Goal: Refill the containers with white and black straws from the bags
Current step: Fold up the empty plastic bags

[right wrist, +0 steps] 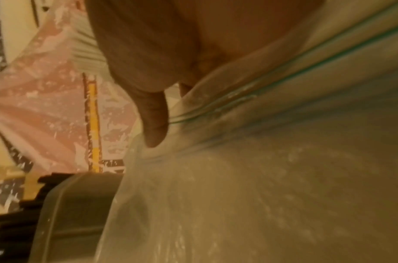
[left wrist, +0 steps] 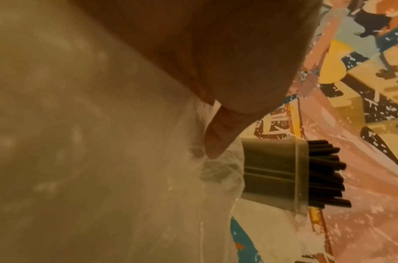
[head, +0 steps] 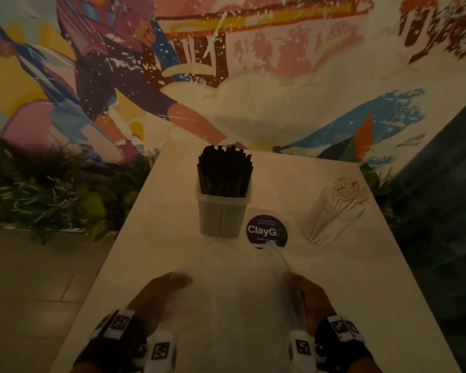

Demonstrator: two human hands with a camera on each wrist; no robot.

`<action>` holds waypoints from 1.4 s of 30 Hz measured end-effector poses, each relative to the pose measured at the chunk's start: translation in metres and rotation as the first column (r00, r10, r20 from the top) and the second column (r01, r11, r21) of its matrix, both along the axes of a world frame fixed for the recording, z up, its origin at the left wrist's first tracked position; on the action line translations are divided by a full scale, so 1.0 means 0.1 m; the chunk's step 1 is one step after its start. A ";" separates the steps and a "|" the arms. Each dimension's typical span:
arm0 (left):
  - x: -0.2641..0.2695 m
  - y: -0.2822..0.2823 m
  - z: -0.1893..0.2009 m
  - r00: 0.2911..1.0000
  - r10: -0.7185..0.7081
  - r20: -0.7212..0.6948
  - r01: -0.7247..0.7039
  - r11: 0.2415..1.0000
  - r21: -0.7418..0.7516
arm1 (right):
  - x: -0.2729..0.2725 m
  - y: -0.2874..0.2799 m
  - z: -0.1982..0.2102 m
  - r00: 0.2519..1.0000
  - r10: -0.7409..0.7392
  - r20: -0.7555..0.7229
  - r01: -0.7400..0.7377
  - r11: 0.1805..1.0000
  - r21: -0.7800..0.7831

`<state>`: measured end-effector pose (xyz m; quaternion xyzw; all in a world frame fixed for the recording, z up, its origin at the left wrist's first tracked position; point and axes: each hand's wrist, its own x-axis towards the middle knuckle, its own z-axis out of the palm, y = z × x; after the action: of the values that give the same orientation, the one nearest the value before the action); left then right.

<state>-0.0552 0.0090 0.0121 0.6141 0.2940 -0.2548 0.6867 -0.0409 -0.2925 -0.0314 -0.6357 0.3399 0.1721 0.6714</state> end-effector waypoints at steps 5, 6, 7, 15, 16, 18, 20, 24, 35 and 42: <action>0.00 -0.02 -0.11 0.994 0.024 0.103 -0.033 0.995 0.092 | -0.01 -0.03 0.10 0.993 -0.022 0.118 0.037 0.991 -0.126; 0.01 -0.01 -0.11 0.990 0.058 0.131 -0.073 0.991 0.114 | -0.01 -0.05 0.11 0.991 -0.040 0.127 0.053 0.994 -0.098; 0.02 0.00 -0.09 0.983 0.096 0.155 -0.116 0.985 0.128 | 0.00 -0.08 0.10 0.991 -0.051 0.123 0.061 0.995 -0.080; 0.13 0.01 0.46 0.758 -0.313 0.572 -0.078 0.828 0.556 | 0.02 -0.14 0.67 0.859 0.186 0.477 0.138 0.814 -0.565; 0.15 -0.02 0.56 0.714 -0.390 0.581 -0.059 0.793 0.606 | 0.01 -0.05 0.95 0.744 0.276 0.609 0.208 0.770 -0.603; 0.17 -0.11 0.75 0.653 -0.471 0.593 -0.023 0.770 0.638 | -0.01 0.21 1.47 0.504 0.522 0.688 0.170 0.721 -0.672; 0.16 -0.21 0.93 0.584 -0.514 0.628 -0.001 0.773 0.634 | 0.03 0.47 1.75 0.407 0.730 0.549 -0.054 0.619 -0.783; 0.12 -0.37 1.19 0.417 -0.626 0.659 0.001 0.726 0.688 | 0.17 0.72 1.83 0.403 0.811 0.425 -0.199 0.531 -0.824; 0.05 -0.36 1.27 0.313 -0.654 0.688 -0.006 0.723 0.690 | 0.17 0.69 2.03 0.426 0.718 0.551 -0.352 0.692 -0.630; 0.13 -0.35 1.32 0.236 -0.686 0.688 0.256 0.727 0.637 | 0.23 0.69 2.08 0.372 0.725 0.580 -0.459 0.687 -0.564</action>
<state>-0.0418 -0.0261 0.1445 0.8322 -0.2827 -0.0187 0.4767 -0.0176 -0.2232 0.1769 -0.8188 -0.2142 0.0601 0.5292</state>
